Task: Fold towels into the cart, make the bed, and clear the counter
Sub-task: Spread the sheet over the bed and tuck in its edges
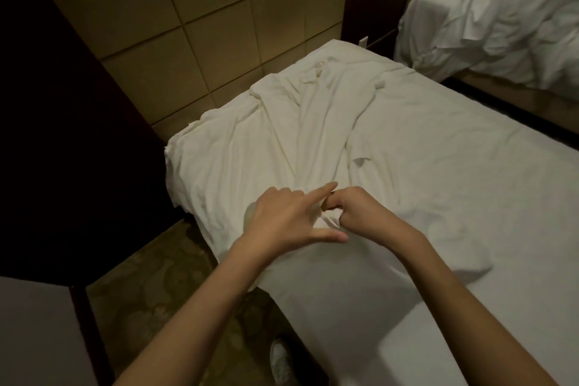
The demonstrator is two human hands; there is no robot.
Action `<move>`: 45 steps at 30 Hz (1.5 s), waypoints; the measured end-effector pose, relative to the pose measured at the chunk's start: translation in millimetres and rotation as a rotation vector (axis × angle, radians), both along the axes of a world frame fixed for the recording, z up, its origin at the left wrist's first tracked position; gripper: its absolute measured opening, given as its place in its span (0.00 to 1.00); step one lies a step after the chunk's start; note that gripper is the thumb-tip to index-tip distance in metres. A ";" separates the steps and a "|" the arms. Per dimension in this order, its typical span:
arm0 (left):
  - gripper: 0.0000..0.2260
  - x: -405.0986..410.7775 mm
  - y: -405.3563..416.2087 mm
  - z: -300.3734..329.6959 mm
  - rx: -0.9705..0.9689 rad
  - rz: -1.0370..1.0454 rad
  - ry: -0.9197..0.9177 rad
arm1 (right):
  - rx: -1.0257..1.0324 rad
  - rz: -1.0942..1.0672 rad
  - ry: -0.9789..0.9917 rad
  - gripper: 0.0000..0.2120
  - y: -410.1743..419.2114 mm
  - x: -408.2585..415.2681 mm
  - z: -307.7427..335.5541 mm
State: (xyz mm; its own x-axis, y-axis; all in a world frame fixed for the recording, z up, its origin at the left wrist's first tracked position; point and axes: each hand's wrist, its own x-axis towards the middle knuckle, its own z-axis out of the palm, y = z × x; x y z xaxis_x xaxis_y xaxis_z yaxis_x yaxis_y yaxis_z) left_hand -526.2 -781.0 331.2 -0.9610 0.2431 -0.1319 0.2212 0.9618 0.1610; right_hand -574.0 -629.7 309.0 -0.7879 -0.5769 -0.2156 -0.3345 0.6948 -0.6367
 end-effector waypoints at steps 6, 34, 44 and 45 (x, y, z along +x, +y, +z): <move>0.22 -18.3 15.7 -1.7 0.151 -0.079 -0.159 | -0.039 -0.014 -0.033 0.11 32.3 9.5 -3.5; 0.11 -13.8 -7.2 75.8 0.421 0.186 -0.257 | -0.284 -0.190 -0.259 0.12 132.8 -11.5 -43.4; 0.16 -21.7 10.4 15.4 0.329 0.572 0.036 | -0.379 -0.144 -0.125 0.19 135.3 -3.6 -21.7; 0.09 -22.5 14.1 13.1 0.329 0.503 0.078 | -0.381 -0.133 -0.099 0.19 130.8 -3.3 -20.2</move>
